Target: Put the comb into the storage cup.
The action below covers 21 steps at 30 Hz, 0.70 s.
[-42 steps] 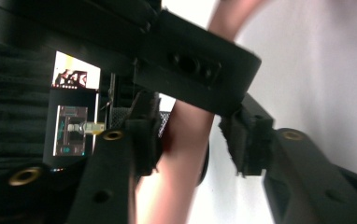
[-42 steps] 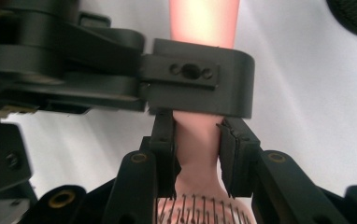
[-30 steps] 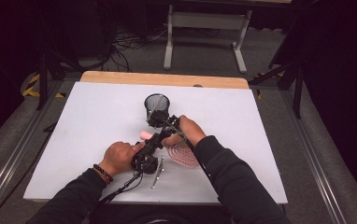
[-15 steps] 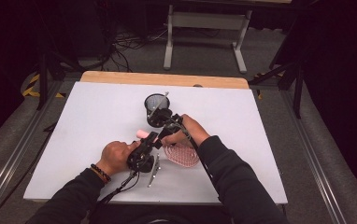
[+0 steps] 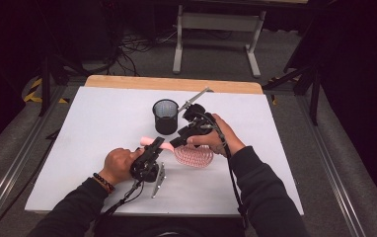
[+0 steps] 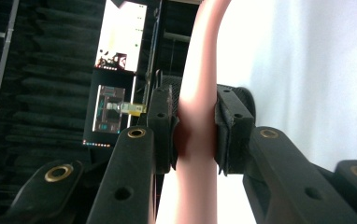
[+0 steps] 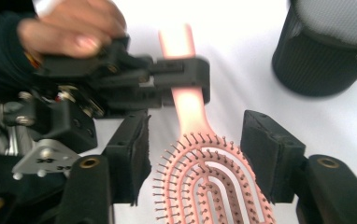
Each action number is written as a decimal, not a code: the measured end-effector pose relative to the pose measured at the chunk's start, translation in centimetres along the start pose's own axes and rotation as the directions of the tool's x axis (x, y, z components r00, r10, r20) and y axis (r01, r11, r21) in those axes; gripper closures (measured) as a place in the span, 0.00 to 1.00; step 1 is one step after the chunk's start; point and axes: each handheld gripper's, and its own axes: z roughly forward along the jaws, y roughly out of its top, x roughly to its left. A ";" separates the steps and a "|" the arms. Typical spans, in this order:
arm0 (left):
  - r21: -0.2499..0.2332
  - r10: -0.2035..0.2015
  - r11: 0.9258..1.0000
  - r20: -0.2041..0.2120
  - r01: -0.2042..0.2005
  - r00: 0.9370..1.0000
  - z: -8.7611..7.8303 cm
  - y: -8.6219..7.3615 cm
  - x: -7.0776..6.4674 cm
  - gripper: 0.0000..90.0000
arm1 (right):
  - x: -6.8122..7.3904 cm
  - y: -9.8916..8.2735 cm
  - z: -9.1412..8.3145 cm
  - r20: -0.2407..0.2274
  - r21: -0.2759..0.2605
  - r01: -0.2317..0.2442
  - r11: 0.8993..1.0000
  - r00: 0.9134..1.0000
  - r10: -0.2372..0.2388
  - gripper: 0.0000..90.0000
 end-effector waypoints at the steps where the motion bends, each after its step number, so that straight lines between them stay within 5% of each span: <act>1: 0.000 0.000 1.000 0.000 0.000 1.000 0.0 0.0 0.0 0.79 | 0.0 0.0 0.0 0.000 0.000 0.000 1.000 1.000 0.000 0.47; 3: -0.003 0.002 1.000 -0.008 -0.002 1.000 -0.2 -0.1 0.0 0.79 | 0.0 -0.4 -1.4 0.039 -0.090 0.017 0.996 0.999 -0.013 0.44; 6: 0.006 0.014 1.000 -0.020 -0.014 1.000 -0.4 -0.1 0.3 0.79 | -0.1 -1.0 -2.4 0.107 -0.140 0.046 0.989 0.994 -0.031 0.43; 7: -0.002 0.001 1.000 -0.021 -0.001 1.000 -0.4 -0.2 0.3 0.79 | -0.3 -1.9 -3.6 0.221 -0.204 0.105 0.973 0.973 -0.059 0.43; 8: 0.003 0.014 1.000 -0.020 -0.014 1.000 -0.4 -0.2 0.5 0.79 | -0.5 -2.5 -4.2 0.276 -0.224 0.136 0.965 0.959 -0.071 0.43; 9: -0.005 0.002 1.000 -0.028 -0.002 1.000 -0.4 -0.4 0.5 0.79 | -0.7 -3.2 -4.7 0.282 -0.266 0.149 0.952 0.957 -0.071 0.43; 10: -0.005 0.002 1.000 -0.028 -0.002 1.000 -0.4 -0.4 0.5 0.79 | -0.7 -3.2 -4.7 0.282 -0.266 0.149 0.952 0.957 -0.071 0.43; 12: -0.009 0.001 1.000 -0.035 -0.001 0.999 -0.5 -0.4 0.6 0.79 | -1.0 -5.2 -5.5 0.313 -0.343 0.185 0.921 0.947 -0.074 0.42; 13: -0.009 -0.005 1.000 -0.037 0.004 0.999 -0.5 -0.4 0.6 0.79 | -1.0 -5.2 -5.5 0.313 -0.343 0.185 0.921 0.947 -0.074 0.42; 14: -0.017 -0.010 1.000 -0.044 0.009 0.999 -0.7 -0.4 0.7 0.79 | -1.0 -6.5 -5.6 0.378 -0.354 0.235 0.905 0.921 -0.091 0.42; 17: -0.020 -0.032 0.999 -0.046 0.031 0.998 -0.9 -0.5 1.1 0.79 | -1.3 -8.3 -5.6 0.396 -0.404 0.244 0.882 0.915 -0.072 0.40; 19: -0.026 -0.034 0.999 -0.047 0.032 0.998 -0.9 -0.5 1.3 0.79 | -1.6 -9.4 -5.6 0.408 -0.416 0.239 0.877 0.911 -0.055 0.38; 21: -0.049 -0.090 0.995 -0.043 0.088 0.995 -1.1 -0.7 1.7 0.79 | -1.7 -10.6 -5.4 0.469 -0.420 0.275 0.865 0.882 -0.053 0.37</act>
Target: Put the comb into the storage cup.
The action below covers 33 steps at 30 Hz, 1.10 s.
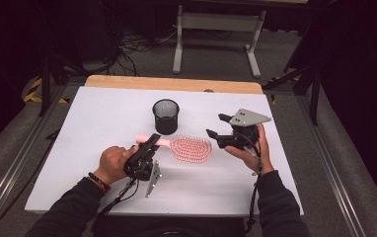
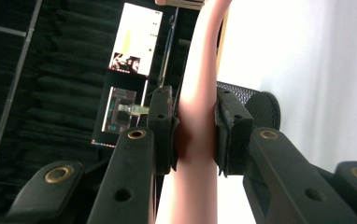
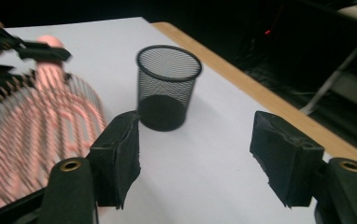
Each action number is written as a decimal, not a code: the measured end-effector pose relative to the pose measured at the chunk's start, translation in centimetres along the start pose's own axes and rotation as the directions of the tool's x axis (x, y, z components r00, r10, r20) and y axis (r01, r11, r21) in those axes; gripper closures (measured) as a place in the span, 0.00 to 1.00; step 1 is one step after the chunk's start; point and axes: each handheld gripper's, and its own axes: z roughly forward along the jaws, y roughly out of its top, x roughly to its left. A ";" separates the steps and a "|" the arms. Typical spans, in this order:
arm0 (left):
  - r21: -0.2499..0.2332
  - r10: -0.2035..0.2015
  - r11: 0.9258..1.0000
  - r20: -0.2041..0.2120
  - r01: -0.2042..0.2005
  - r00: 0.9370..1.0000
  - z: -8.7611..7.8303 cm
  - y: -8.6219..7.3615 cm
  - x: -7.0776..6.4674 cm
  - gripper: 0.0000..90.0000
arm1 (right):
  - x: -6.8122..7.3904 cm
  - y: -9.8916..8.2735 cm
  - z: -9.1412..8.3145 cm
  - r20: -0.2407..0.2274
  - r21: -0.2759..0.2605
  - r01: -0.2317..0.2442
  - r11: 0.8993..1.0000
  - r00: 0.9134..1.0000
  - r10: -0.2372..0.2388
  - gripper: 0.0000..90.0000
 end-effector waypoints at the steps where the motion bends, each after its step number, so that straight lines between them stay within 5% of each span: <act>1: 0.000 0.000 1.000 0.000 0.000 1.000 0.0 0.0 0.0 0.79 | 0.0 0.0 0.0 0.000 0.000 0.000 1.000 1.000 0.000 0.37; 3: -0.017 -0.033 0.999 0.008 0.033 0.999 -0.1 0.1 0.5 0.79 | -0.3 -2.0 0.0 -0.014 -0.042 -0.028 0.999 1.000 0.028 0.34; 6: -0.051 -0.105 0.993 0.014 0.106 0.994 -0.5 0.2 1.2 0.79 | 0.2 -3.1 0.3 -0.037 -0.067 -0.009 0.998 0.999 0.006 0.33; 11: -0.076 -0.160 0.984 0.030 0.162 0.987 -0.8 0.3 1.9 0.79 | 1.5 -3.0 0.4 -0.070 -0.077 0.074 0.994 0.994 -0.079 0.32; 13: -0.072 -0.198 0.977 0.052 0.201 0.979 -0.9 0.3 2.1 0.79 | 2.2 -2.8 0.3 -0.105 -0.116 0.094 0.989 0.989 -0.106 0.32; 20: -0.107 -0.247 0.959 0.136 0.263 0.959 -1.0 0.2 1.9 0.79 | 3.8 -1.9 -0.2 -0.114 -0.187 0.158 0.969 0.977 -0.182 0.37; 21: -0.122 -0.253 0.955 0.148 0.272 0.956 -0.8 0.2 2.0 0.79 | 4.4 -1.7 -0.2 -0.129 -0.193 0.180 0.964 0.970 -0.207 0.37; 23: -0.128 -0.292 0.939 0.197 0.320 0.936 -0.7 0.0 2.0 0.79 | 4.9 -1.5 -0.2 -0.136 -0.201 0.196 0.960 0.965 -0.225 0.38; 24: -0.128 -0.292 0.939 0.197 0.320 0.936 -0.7 0.0 2.0 0.79 | 4.9 -1.5 -0.2 -0.136 -0.201 0.196 0.960 0.965 -0.225 0.38; 25: -0.120 -0.322 0.928 0.219 0.353 0.921 -0.7 -0.1 2.0 0.79 | 5.2 -1.3 -0.4 -0.149 -0.225 0.201 0.954 0.960 -0.237 0.40; 27: -0.121 -0.338 0.918 0.257 0.378 0.905 -0.5 -0.3 2.1 0.79 | 5.5 -1.1 -0.5 -0.151 -0.233 0.206 0.950 0.958 -0.244 0.41; 29: -0.119 -0.360 0.904 0.304 0.410 0.882 -0.3 -0.4 2.2 0.79 | 5.9 -0.8 -0.6 -0.167 -0.255 0.215 0.943 0.951 -0.262 0.42; 30: -0.115 -0.371 0.894 0.354 0.433 0.859 -0.2 -0.4 2.4 0.79 | 6.0 -0.6 -0.7 -0.181 -0.267 0.214 0.940 0.947 -0.267 0.42; 31: -0.103 -0.377 0.890 0.380 0.444 0.845 -0.1 -0.5 2.5 0.79 | 6.1 -0.6 -0.7 -0.190 -0.276 0.209 0.938 0.945 -0.266 0.42; 32: -0.103 -0.377 0.890 0.380 0.444 0.845 -0.1 -0.5 2.5 0.79 | 6.1 -0.6 -0.7 -0.190 -0.276 0.209 0.938 0.945 -0.266 0.42; 33: -0.100 -0.379 0.885 0.410 0.454 0.830 0.0 -0.5 2.5 0.79 | 6.2 -0.5 -0.6 -0.201 -0.278 0.206 0.938 0.943 -0.266 0.42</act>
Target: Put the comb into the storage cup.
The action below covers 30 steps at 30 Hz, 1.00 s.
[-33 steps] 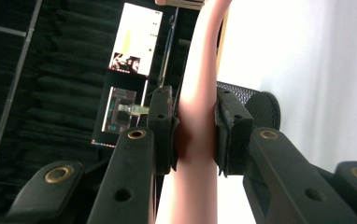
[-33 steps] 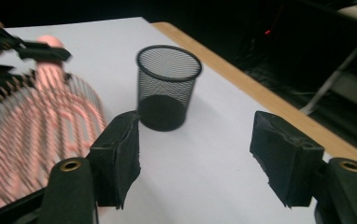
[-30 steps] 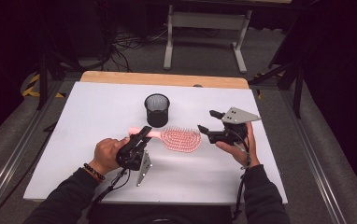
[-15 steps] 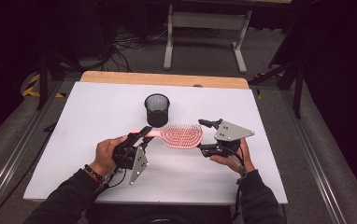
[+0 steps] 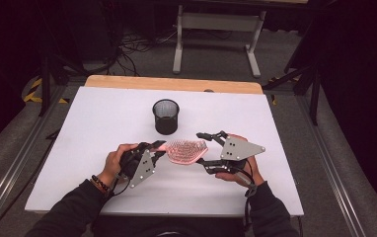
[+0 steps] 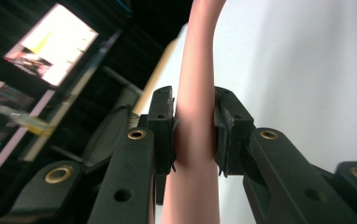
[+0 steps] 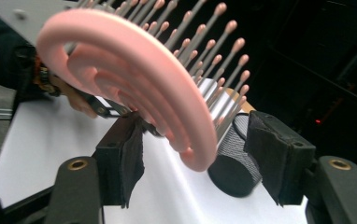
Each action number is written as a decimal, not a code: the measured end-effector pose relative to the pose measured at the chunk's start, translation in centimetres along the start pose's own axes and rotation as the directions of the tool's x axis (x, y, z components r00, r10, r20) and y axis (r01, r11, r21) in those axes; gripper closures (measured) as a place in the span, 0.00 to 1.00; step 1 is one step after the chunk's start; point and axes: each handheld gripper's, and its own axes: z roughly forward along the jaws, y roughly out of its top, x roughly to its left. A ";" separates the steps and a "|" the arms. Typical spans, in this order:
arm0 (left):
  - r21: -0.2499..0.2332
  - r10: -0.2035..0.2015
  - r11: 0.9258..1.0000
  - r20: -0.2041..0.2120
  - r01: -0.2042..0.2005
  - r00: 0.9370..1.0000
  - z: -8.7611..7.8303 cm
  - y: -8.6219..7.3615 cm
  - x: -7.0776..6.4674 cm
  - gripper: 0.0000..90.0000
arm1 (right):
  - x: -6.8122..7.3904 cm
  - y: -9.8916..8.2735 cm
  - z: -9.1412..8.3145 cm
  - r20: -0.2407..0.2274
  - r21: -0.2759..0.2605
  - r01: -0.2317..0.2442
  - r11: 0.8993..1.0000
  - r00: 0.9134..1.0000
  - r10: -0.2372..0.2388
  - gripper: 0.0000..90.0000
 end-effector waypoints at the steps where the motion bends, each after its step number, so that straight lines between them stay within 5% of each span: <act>1: -0.003 -0.015 1.000 0.037 0.015 0.999 0.1 0.0 0.2 0.79 | 0.0 0.0 0.1 -0.015 -0.002 -0.001 1.000 1.000 0.001 0.42; 4: 0.010 -0.069 0.998 0.135 0.068 0.988 0.3 0.0 0.8 0.79 | 0.0 -0.1 0.3 -0.043 -0.018 -0.017 1.000 0.999 0.017 0.42; 7: 0.017 -0.135 0.991 0.240 0.135 0.961 0.7 -0.2 1.3 0.79 | -0.3 -0.1 0.6 -0.087 -0.049 -0.049 0.998 0.995 0.044 0.47; 9: 0.014 -0.138 0.990 0.246 0.139 0.959 0.7 -0.2 1.3 0.79 | -0.3 -0.1 0.7 -0.098 -0.058 -0.055 0.997 0.994 0.050 0.48; 12: 0.023 -0.164 0.986 0.320 0.166 0.933 1.1 -0.4 1.6 0.79 | -0.4 -0.2 1.3 -0.151 -0.081 -0.082 0.993 0.986 0.069 0.50; 13: 0.023 -0.164 0.986 0.320 0.166 0.933 1.1 -0.4 1.6 0.79 | -0.4 -0.2 1.3 -0.151 -0.081 -0.082 0.993 0.986 0.069 0.50; 16: 0.041 -0.173 0.985 0.358 0.170 0.918 1.5 -0.4 1.6 0.79 | -0.3 -0.1 1.8 -0.178 -0.091 -0.086 0.992 0.982 0.069 0.54; 21: 0.050 -0.200 0.979 0.372 0.196 0.906 1.6 -0.7 1.8 0.79 | 0.0 -0.1 2.3 -0.202 -0.098 -0.084 0.992 0.977 0.063 0.66; 22: 0.051 -0.209 0.977 0.394 0.205 0.895 1.7 -0.8 1.9 0.79 | 0.0 -0.1 2.4 -0.205 -0.099 -0.080 0.992 0.977 0.059 0.67; 24: 0.061 -0.212 0.977 0.395 0.205 0.894 1.8 -0.8 1.8 0.79 | 0.1 -0.1 2.6 -0.205 -0.100 -0.074 0.992 0.977 0.053 0.68; 25: 0.062 -0.224 0.974 0.415 0.218 0.882 1.9 -0.9 1.9 0.79 | 0.1 -0.1 2.6 -0.205 -0.100 -0.074 0.992 0.977 0.053 0.68; 27: 0.065 -0.238 0.971 0.414 0.232 0.879 2.1 -1.0 1.9 0.79 | 0.1 0.0 2.8 -0.209 -0.107 -0.073 0.992 0.977 0.050 0.69; 28: 0.067 -0.252 0.967 0.430 0.248 0.867 2.2 -1.1 1.9 0.79 | 0.2 0.0 2.8 -0.204 -0.108 -0.073 0.992 0.978 0.049 0.70; 30: 0.066 -0.274 0.960 0.445 0.273 0.853 2.4 -1.3 2.1 0.79 | 0.2 0.0 3.1 -0.206 -0.115 -0.077 0.990 0.977 0.052 0.71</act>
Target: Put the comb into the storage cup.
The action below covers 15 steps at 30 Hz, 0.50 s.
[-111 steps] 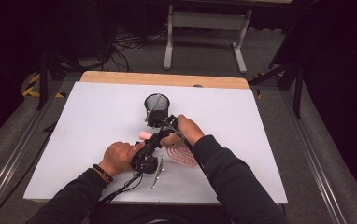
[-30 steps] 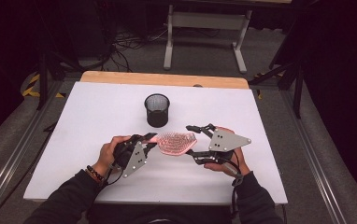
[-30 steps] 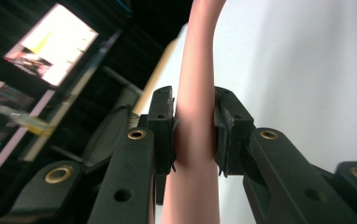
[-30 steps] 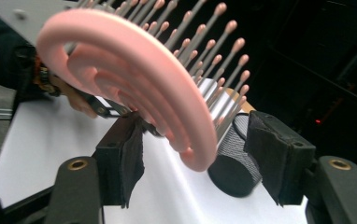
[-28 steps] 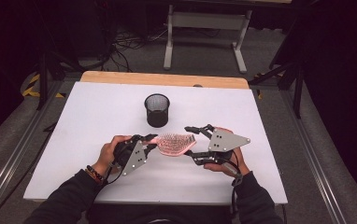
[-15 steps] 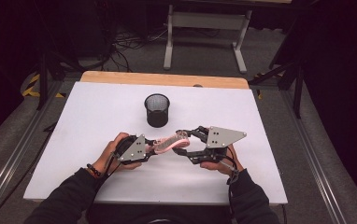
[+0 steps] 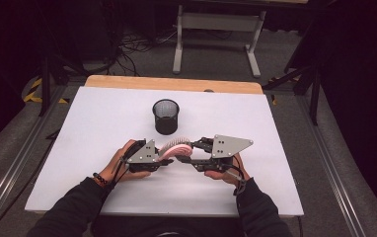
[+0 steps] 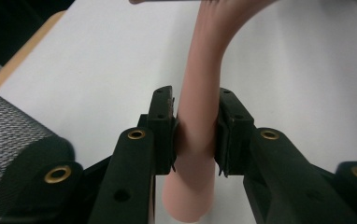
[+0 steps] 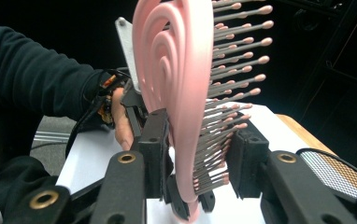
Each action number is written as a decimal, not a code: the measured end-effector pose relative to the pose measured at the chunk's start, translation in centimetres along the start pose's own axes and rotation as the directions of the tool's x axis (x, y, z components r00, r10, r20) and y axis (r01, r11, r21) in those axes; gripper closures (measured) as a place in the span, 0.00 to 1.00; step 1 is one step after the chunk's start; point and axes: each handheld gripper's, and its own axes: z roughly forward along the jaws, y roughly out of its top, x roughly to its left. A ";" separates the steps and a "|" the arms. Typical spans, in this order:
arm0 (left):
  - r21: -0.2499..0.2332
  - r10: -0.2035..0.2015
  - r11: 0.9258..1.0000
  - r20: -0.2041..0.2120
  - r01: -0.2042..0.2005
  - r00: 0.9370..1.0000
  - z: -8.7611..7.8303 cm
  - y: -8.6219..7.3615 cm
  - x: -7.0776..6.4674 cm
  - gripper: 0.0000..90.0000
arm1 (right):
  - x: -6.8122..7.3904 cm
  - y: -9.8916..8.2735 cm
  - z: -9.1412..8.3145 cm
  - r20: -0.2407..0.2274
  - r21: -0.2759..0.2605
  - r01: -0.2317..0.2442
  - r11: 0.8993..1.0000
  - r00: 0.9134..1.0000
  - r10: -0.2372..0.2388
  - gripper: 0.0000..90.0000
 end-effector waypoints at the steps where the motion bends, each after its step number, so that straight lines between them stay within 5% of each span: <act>1: -0.008 -0.015 1.000 0.014 0.015 1.000 0.0 0.0 0.1 0.79 | 0.0 0.0 0.1 0.003 -0.004 -0.004 1.000 1.000 0.004 0.71; 6: -0.041 -0.071 0.996 0.077 0.074 0.994 -0.3 0.1 0.4 0.79 | -0.4 0.1 0.2 0.001 -0.047 -0.035 0.998 0.999 0.035 0.71; 15: 0.019 -0.071 0.997 0.111 0.070 0.991 0.5 0.1 0.3 0.80 | -0.6 0.1 0.8 -0.037 -0.046 -0.056 0.997 0.998 0.054 0.64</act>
